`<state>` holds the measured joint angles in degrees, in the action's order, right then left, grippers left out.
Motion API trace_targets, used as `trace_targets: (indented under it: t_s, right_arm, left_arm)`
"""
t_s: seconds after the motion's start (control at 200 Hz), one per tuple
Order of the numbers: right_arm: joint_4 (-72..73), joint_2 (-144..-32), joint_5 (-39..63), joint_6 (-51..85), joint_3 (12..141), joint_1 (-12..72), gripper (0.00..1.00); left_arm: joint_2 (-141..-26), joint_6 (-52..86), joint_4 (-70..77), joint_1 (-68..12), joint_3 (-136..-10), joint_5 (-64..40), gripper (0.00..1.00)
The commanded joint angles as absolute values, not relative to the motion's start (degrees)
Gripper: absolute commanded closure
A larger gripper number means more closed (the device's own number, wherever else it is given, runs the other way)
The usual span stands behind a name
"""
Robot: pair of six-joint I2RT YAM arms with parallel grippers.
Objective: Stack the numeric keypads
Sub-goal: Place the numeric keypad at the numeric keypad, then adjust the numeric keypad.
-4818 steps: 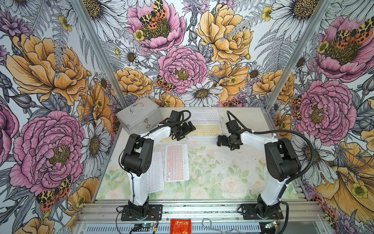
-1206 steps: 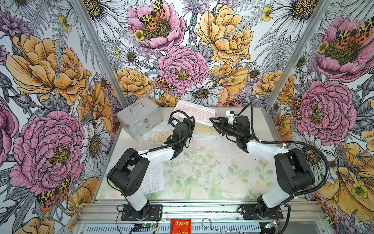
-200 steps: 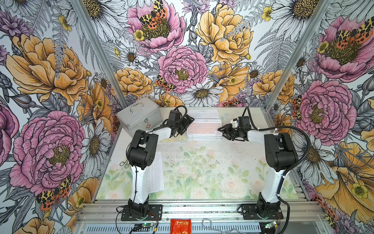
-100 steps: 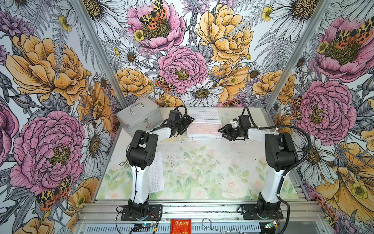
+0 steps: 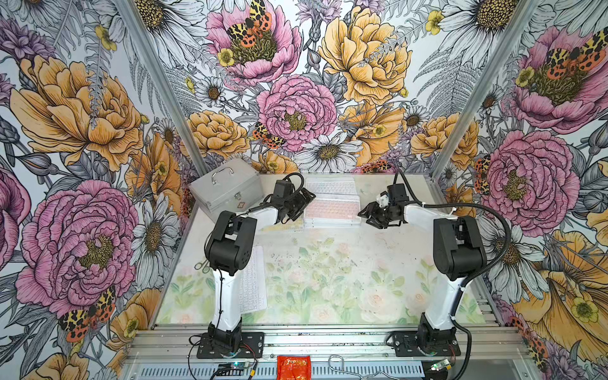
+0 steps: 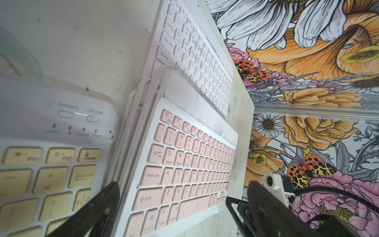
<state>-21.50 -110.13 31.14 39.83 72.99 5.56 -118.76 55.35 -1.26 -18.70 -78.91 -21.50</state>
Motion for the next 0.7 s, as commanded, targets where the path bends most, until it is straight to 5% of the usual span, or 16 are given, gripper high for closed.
trace_targets:
  t_s: [0.0,0.24,0.69]
  right_arm:
    - [-23.5,-105.3,27.5,36.0,73.2,6.8,0.36]
    - [-30.1,-102.9,14.8,28.1,72.3,12.1,0.14]
    - [-38.7,-109.7,0.8,22.3,77.2,14.5,0.07]
  left_arm:
    - [-113.5,49.5,-7.5,-17.3,-78.3,-20.4,0.01]
    - [-107.9,45.3,-13.0,-16.6,-73.8,-18.1,0.01]
    - [-97.6,45.7,-13.1,-18.5,-63.7,-19.5,0.01]
